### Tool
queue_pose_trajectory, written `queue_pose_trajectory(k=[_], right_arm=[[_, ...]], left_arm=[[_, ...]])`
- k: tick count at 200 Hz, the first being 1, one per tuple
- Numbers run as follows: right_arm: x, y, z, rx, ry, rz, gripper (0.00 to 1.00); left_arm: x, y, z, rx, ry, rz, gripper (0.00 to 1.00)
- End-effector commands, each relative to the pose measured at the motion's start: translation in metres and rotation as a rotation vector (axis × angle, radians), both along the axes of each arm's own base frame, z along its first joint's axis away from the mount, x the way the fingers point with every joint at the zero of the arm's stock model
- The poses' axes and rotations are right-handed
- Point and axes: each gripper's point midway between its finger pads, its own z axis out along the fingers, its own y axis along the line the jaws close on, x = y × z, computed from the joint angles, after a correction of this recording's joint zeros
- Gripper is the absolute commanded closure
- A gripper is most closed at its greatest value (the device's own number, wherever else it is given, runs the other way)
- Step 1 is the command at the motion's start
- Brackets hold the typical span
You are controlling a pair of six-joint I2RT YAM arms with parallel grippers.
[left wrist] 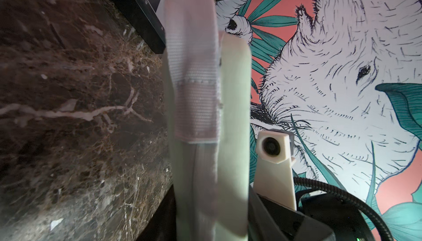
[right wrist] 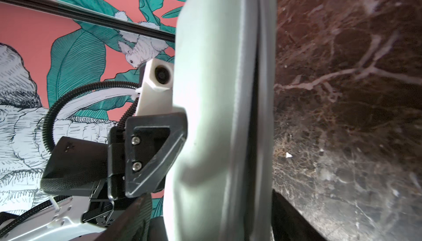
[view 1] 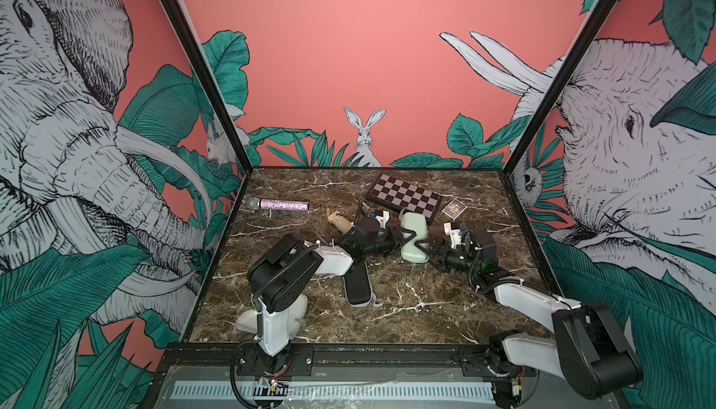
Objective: Put umbrellas into zippered umbrella sleeves
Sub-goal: Pick up the umbrella sleeve at the center of the board.
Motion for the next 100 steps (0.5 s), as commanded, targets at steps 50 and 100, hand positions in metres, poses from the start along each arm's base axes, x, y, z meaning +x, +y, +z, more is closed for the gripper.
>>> queue_pose_trajectory(k=[50,100], right_arm=[[0.014,0.014,0.022,0.064,-0.066,0.011,0.45],[0.018,0.024,0.045,0.110,-0.113,0.078,0.73]], left_arm=[[-0.003,-0.001,0.062,-0.100,-0.079,0.019,0.41],[0.001,0.032,0.070,-0.067,-0.093,0.034,0.26]])
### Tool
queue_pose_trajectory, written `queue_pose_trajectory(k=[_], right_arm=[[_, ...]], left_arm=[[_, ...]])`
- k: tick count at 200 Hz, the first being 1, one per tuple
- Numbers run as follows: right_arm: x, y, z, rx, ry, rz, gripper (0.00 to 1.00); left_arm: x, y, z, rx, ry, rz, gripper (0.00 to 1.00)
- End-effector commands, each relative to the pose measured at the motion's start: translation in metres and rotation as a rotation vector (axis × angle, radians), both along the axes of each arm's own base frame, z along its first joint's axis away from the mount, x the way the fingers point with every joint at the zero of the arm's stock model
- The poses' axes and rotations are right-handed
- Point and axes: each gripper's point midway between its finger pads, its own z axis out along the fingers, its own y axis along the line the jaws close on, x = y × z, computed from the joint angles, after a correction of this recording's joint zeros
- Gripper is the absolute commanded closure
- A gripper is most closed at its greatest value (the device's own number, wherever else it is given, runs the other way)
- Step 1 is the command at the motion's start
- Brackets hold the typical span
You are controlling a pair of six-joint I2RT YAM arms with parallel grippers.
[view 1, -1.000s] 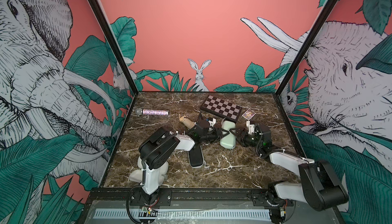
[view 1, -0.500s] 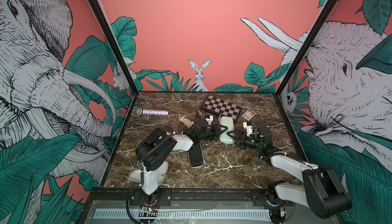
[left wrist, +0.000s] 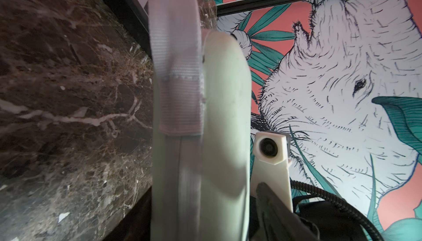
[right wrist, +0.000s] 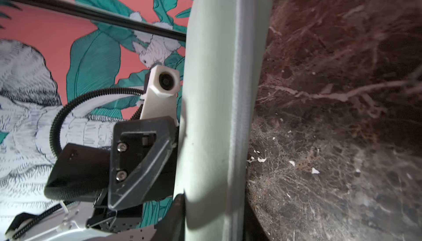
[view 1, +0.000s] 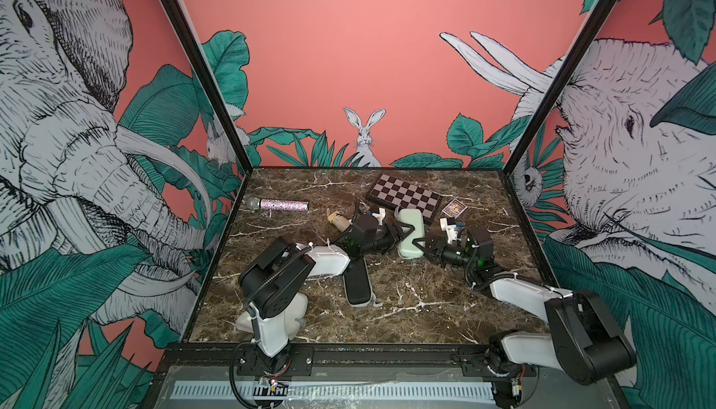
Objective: Put umbrellas into zippered umbrella sleeves
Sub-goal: Pick up the umbrella sleeve at the center of the board.
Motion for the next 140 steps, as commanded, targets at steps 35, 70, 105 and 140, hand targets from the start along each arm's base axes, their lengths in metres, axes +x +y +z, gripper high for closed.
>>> queue_pose_trajectory(k=[35,70,105,140], right_arm=[[-0.004,0.024,0.052,0.073,-0.077,0.196,0.72],[-0.013,0.033,0.067,0.131,-0.067,0.309,0.71],[-0.019,0.040,0.090,0.191,-0.119,0.379,0.71],[-0.028,0.047,0.094,0.187,-0.130,0.429,0.71]], left_arm=[[0.001,0.059,0.052,-0.052,-0.089,-0.026,0.17],[-0.004,0.067,0.058,-0.056,-0.096,-0.057,0.15],[0.005,0.075,0.051,-0.051,-0.086,-0.053,0.16],[0.010,0.066,0.057,-0.071,-0.088,-0.089,0.18]])
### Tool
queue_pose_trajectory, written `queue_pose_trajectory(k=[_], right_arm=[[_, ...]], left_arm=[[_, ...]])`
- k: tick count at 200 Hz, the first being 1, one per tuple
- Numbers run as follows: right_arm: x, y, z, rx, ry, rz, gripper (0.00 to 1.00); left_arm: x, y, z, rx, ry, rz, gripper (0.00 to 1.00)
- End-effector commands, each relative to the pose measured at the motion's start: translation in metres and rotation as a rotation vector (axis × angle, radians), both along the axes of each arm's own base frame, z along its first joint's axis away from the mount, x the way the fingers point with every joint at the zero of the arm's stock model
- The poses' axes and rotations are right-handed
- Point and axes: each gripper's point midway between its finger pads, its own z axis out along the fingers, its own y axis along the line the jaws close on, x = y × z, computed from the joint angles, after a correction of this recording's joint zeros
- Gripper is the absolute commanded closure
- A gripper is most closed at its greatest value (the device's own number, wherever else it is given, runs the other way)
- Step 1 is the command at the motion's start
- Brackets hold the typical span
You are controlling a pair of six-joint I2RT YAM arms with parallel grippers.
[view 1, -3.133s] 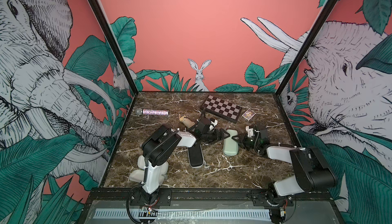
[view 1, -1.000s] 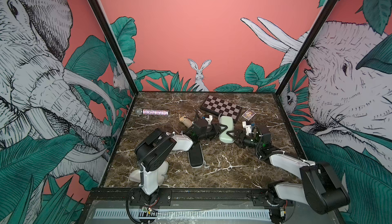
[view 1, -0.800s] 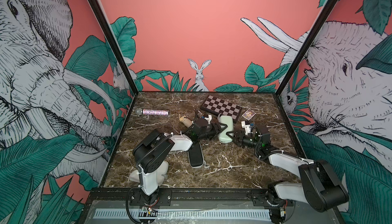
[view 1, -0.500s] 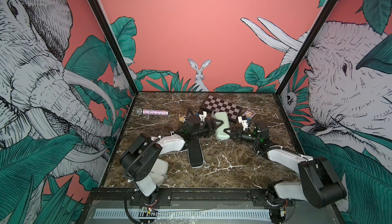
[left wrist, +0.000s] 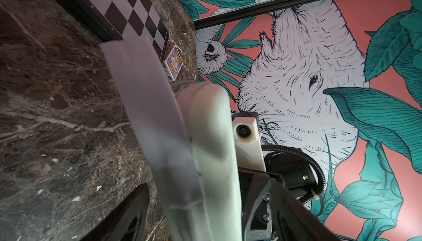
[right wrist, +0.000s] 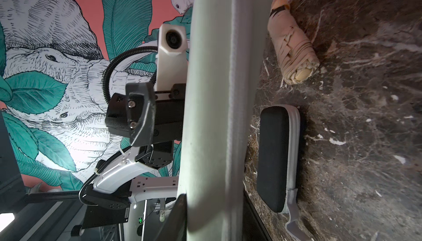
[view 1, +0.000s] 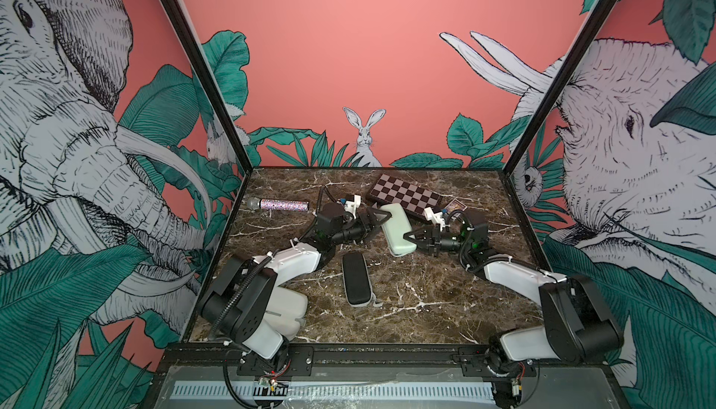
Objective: Put umbrellas into zippered umbrella sleeves
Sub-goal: Pick up the umbrella sleeve at the center of the board.
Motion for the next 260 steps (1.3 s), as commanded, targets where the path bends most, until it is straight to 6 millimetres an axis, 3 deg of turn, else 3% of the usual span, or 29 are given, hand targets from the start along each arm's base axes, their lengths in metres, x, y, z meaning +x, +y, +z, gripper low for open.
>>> queue_pose_trajectory(k=[1,41,69,99,136,185,211,238,260], right_arm=[[-0.010,0.010,0.043,0.074,-0.170,0.094,0.71],[-0.020,0.018,0.040,0.070,-0.174,0.142,0.71],[-0.019,0.018,0.038,0.056,-0.168,0.146,0.69],[-0.012,0.016,0.030,0.017,-0.152,0.115,0.50],[0.007,-0.005,0.017,-0.025,-0.121,-0.015,0.30],[0.022,-0.035,-0.024,-0.186,-0.063,-0.297,0.29],[0.015,-0.044,-0.031,-0.377,-0.148,-0.468,0.34],[0.006,-0.051,-0.012,-0.500,-0.321,-0.634,0.45],[-0.002,-0.039,0.002,-0.567,-0.445,-0.652,0.49]], left_arm=[[-0.001,-0.007,0.012,-0.028,-0.015,-0.053,0.18],[0.005,-0.013,0.021,-0.086,-0.015,-0.058,0.29],[0.005,-0.015,0.022,-0.092,-0.012,-0.066,0.46],[0.011,-0.012,0.017,-0.102,0.012,-0.034,0.61],[0.038,0.013,0.010,-0.103,0.024,0.150,0.76],[0.075,0.074,0.000,0.073,-0.009,0.567,0.82],[0.079,0.090,0.026,0.200,-0.134,0.696,0.83],[0.077,0.088,0.058,0.280,-0.283,0.738,0.82],[0.072,0.079,0.082,0.313,-0.377,0.739,0.82]])
